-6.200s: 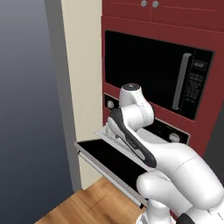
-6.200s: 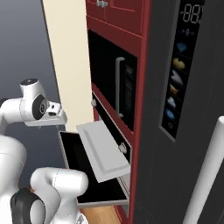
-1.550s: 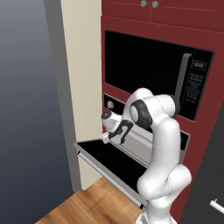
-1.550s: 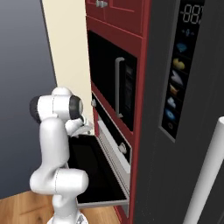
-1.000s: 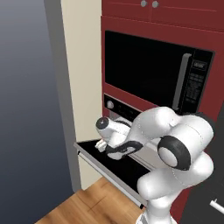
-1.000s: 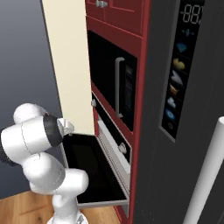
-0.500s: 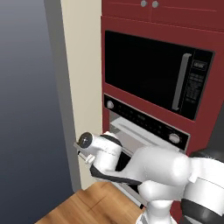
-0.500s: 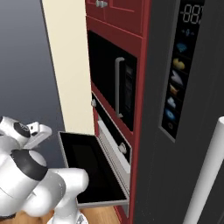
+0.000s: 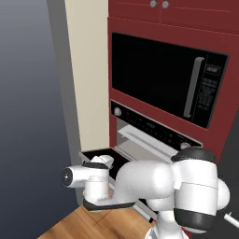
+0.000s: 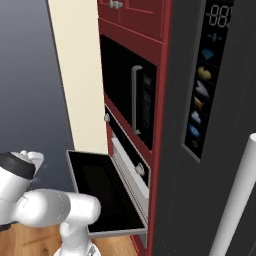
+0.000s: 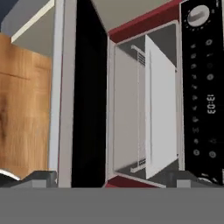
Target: Take the baked cake out of the oven and place it on the plate for cooling. Then close the oven door.
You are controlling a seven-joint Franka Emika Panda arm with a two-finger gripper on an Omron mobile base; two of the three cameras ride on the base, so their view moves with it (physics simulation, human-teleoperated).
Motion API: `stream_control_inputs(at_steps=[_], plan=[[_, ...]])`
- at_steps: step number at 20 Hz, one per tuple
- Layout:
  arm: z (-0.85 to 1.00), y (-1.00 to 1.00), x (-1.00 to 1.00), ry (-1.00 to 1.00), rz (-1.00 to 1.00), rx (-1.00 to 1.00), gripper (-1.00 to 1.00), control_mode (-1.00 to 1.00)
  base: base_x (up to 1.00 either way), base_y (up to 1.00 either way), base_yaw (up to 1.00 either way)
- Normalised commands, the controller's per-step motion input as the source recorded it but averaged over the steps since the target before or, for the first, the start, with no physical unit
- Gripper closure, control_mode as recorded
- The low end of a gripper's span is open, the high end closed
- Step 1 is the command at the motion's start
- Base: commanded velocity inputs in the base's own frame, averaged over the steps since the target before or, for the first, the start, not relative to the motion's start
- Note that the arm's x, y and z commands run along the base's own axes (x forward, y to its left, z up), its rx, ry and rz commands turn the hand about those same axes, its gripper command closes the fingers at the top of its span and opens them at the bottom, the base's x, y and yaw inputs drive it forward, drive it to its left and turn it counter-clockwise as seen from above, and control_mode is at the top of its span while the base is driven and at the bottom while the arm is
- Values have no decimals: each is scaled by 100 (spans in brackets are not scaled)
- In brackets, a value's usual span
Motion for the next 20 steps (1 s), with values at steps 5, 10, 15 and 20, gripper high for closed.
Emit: stream_control_inputs(at_steps=[5, 10, 15, 20], plan=[[-61, 53, -1, -2, -1, -43, -100, -100, 0, 0, 0], [-65, 30, 0, -13, -9, -45, -100, -100, 0, 0, 0], [-54, 33, 0, -14, -10, -41, -100, -100, 0, 0, 0], [-45, 25, 2, -11, -10, -36, -100, -100, 0, 0, 0]])
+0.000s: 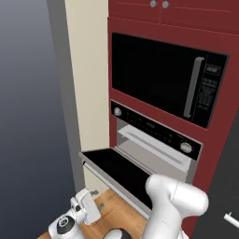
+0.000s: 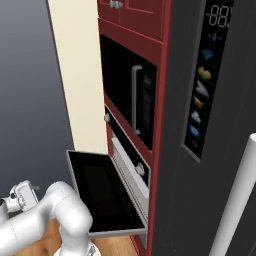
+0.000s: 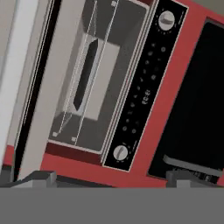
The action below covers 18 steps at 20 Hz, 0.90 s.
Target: Take the baked cake out of the oven and place it on the plate for cooling. Then close the oven door.
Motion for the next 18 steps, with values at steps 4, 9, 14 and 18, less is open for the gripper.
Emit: stream_control_inputs(at_steps=[4, 9, 14, 18], plan=[[-36, 3, 27, -10, -11, -31, -100, -100, 0, 0, 0], [-38, 0, 43, -9, -13, -29, -100, -100, 0, 0, 0], [-34, 0, 36, -7, -8, -15, -100, -100, 0, 0, 0], [-32, 0, 39, -6, 0, 0, -100, -100, 0, 0, 0]])
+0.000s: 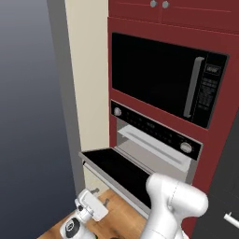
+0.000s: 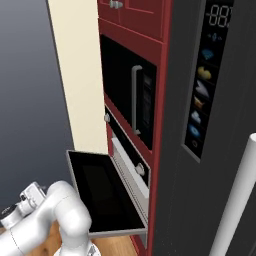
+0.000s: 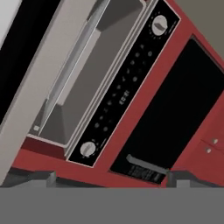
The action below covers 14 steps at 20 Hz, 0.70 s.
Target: Take the baked cake out of the oven and place it on the plate for cooling. Then close the oven door.
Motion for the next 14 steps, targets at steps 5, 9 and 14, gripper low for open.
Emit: stream_control_inputs(at_steps=[5, 9, 14], plan=[[-41, 0, 49, -7, 0, 1, -100, -100, 0, 0, 0], [-56, 11, 50, -10, 0, 1, -100, -100, 0, 0, 0], [-63, 37, 45, -6, 0, 0, -100, -100, 0, 0, 0]])
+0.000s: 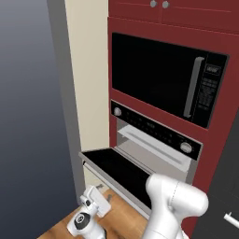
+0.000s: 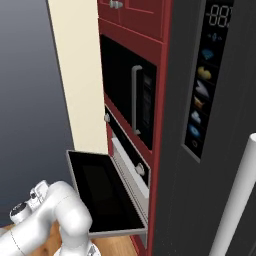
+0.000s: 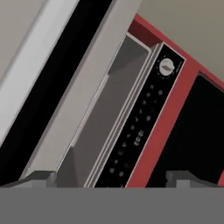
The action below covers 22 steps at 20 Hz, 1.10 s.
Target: Take the baked cake out of the oven and place it on the plate for cooling. Then close the oven door.
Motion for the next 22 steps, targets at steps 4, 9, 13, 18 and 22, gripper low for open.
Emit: stream_control_inputs(at_steps=[4, 9, 13, 18, 22], plan=[[-62, 47, 42, -6, 0, 0, -100, -100, 0, 0, 0], [-69, 37, 39, -5, 0, 1, -100, -100, 0, 0, 0], [-67, 26, 32, -2, 0, 8, -100, -100, 0, 0, 0], [-62, 23, 35, -6, -5, 0, -100, -100, 0, 0, 0], [-65, 26, 39, -8, -18, -4, -100, -100, 0, 0, 0]])
